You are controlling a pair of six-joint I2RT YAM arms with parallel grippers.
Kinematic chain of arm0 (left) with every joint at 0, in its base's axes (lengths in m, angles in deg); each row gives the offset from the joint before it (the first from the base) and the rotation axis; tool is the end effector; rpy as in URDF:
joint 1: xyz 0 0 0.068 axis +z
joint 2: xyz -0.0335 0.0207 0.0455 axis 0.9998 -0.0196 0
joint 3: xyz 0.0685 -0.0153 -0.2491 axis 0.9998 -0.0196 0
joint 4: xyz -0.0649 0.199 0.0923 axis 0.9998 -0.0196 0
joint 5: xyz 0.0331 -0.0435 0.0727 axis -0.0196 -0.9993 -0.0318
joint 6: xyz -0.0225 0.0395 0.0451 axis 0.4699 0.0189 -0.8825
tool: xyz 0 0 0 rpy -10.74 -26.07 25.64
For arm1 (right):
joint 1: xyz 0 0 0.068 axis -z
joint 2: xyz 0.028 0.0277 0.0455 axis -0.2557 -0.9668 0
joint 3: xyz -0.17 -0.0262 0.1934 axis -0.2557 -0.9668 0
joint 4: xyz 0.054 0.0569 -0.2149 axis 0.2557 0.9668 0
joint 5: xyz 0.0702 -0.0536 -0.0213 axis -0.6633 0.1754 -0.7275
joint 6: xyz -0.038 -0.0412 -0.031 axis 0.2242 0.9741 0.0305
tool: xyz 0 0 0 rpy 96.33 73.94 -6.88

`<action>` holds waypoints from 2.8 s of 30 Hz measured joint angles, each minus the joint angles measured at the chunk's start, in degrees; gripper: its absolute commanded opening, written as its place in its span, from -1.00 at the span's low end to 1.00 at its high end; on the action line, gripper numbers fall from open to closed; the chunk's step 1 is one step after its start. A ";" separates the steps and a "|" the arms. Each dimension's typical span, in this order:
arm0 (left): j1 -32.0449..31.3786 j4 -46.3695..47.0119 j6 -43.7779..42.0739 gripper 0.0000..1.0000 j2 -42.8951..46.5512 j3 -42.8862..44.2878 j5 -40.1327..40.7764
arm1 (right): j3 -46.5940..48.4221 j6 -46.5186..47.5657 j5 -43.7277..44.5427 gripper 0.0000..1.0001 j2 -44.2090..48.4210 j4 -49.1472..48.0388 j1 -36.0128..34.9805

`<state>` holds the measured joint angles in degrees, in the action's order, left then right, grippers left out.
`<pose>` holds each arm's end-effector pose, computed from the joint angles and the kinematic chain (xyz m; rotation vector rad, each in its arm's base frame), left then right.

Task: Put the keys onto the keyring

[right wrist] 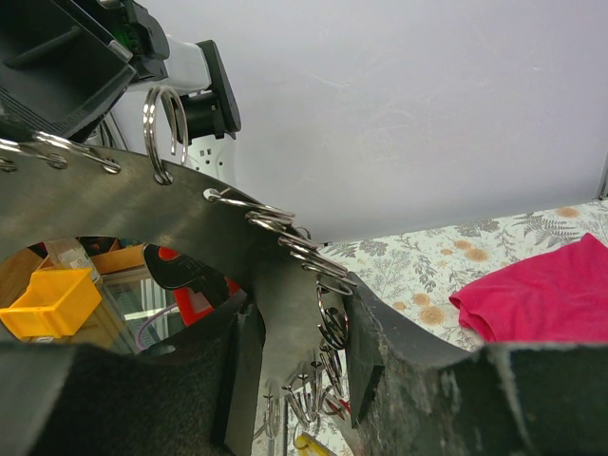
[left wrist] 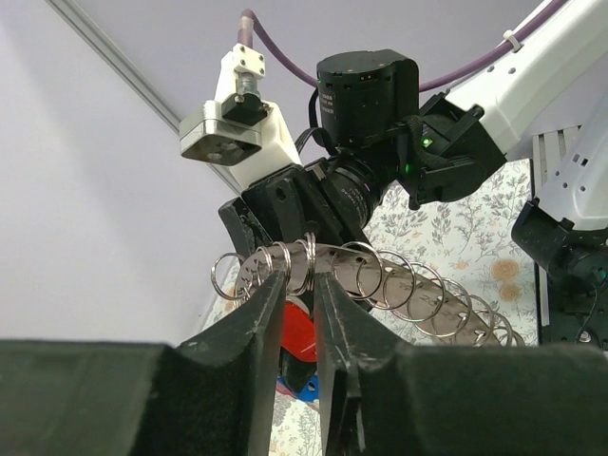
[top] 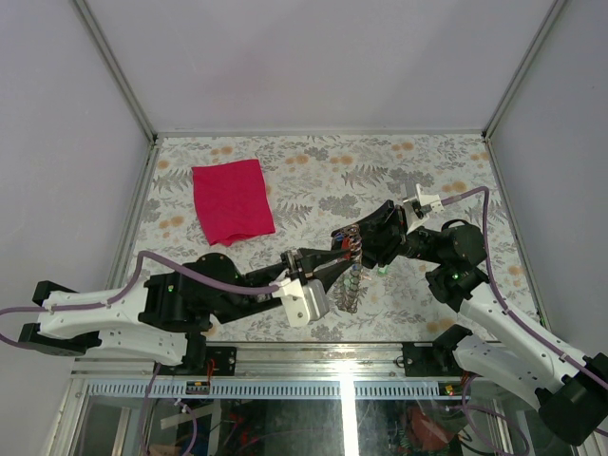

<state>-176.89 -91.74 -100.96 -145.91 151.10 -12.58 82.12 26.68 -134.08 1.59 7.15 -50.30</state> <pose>0.0201 -0.2013 0.4487 1.2087 0.8975 -0.5390 0.1135 0.1253 0.3755 -0.8450 1.0061 1.4307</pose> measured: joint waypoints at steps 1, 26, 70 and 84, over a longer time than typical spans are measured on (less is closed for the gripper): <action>-0.07 0.00 0.09 -0.63 0.00 0.00 0.00 | 0.00 0.00 0.00 -0.60 0.00 0.00 0.00; -0.13 2.99 2.25 -0.50 -0.02 0.00 0.02 | 0.00 0.02 -1.03 -0.60 0.00 0.04 0.00; 16.15 -3.08 19.02 -1.00 4.85 -1.40 -9.57 | 11.50 26.05 2.54 -0.27 10.86 33.94 0.04; 25.79 -5.70 24.96 -1.00 3.06 -1.38 -33.42 | 15.72 25.68 -2.40 -0.53 11.04 37.83 0.04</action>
<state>-151.09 -97.44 -76.00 -142.85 149.72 -46.00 97.83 52.36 -136.49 12.63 44.99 -50.25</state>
